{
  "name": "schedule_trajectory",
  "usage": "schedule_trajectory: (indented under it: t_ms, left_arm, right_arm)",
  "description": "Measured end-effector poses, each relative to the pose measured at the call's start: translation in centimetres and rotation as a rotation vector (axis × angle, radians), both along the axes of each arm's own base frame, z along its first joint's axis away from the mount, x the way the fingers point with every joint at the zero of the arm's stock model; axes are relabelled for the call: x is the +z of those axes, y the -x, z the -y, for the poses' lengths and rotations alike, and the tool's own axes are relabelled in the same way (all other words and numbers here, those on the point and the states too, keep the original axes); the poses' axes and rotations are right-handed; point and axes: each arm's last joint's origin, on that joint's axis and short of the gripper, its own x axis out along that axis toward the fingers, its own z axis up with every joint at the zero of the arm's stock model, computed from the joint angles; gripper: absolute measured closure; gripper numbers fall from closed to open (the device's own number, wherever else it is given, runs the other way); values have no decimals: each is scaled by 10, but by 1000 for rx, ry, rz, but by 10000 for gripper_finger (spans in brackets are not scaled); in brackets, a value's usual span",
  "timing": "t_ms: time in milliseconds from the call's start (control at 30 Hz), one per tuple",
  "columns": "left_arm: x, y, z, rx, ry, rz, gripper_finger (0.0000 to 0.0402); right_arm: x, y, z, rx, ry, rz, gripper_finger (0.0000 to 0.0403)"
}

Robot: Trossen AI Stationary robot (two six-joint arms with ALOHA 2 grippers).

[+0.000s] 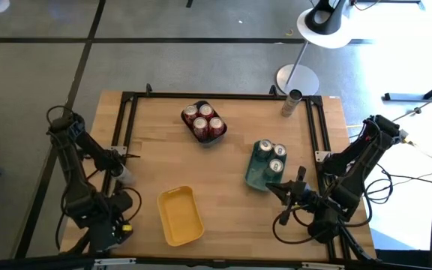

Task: Sort soda cans
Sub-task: Put the blue soda can into the green bin

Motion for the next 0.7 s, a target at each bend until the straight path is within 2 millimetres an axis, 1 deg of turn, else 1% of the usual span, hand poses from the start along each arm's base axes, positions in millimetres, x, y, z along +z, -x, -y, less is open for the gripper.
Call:
schedule_trajectory:
  t_ms: [100, 300, 433, 700]
  left_arm:
    - [-5, 2, -1, -15, -16, -13, 101]
    - [-15, 1, 4, -50, 52, -15, 101]
    - [-23, 3, 0, -66, 8, -47, 101]
    - [-22, 3, 0, -97, 9, -42, 101]
  right_arm:
    - [0, -1, 1, -7, 0, 0, 391]
    - [-1, -7, 6, -18, -14, -16, 391]
    - [-2, -13, 10, -34, -18, -29, 391]
    - [-4, -23, 18, -18, -67, -85, 391]
